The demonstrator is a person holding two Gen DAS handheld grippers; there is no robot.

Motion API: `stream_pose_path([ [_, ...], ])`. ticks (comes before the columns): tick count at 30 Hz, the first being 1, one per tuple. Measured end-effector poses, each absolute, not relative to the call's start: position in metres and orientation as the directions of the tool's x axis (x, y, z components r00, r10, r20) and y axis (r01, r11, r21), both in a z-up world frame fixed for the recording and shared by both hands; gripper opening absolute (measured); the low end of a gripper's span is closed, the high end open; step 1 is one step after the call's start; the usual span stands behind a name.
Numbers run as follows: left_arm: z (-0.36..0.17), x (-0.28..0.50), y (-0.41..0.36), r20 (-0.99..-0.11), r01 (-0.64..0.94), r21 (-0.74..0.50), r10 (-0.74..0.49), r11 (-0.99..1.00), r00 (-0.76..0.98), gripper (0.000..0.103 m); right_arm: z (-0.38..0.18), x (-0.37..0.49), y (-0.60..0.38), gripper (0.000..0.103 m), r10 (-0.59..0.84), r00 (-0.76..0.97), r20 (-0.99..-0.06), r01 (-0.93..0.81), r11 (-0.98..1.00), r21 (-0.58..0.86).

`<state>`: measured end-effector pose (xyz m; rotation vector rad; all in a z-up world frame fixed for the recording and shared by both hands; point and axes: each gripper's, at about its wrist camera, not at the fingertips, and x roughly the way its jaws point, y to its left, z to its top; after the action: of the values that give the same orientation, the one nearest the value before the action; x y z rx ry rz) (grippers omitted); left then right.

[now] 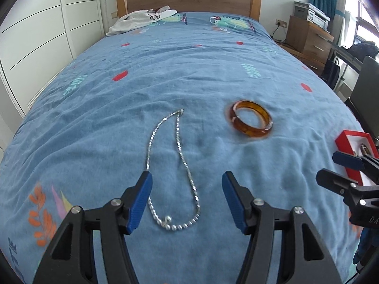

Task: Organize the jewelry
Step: 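Grasp the silver necklace with the left tool while the right tool grasps the amber bangle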

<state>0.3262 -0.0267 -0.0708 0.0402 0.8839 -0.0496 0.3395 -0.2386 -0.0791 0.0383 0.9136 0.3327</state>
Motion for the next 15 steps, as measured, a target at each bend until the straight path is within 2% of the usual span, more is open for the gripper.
stream_pose_path([
  [15, -0.109, 0.373, 0.003, -0.797, 0.024, 0.041, 0.018, 0.999, 0.603, 0.059, -0.094, 0.421, -0.167, 0.078, 0.357, 0.531, -0.768, -0.399, 0.905, 0.145],
])
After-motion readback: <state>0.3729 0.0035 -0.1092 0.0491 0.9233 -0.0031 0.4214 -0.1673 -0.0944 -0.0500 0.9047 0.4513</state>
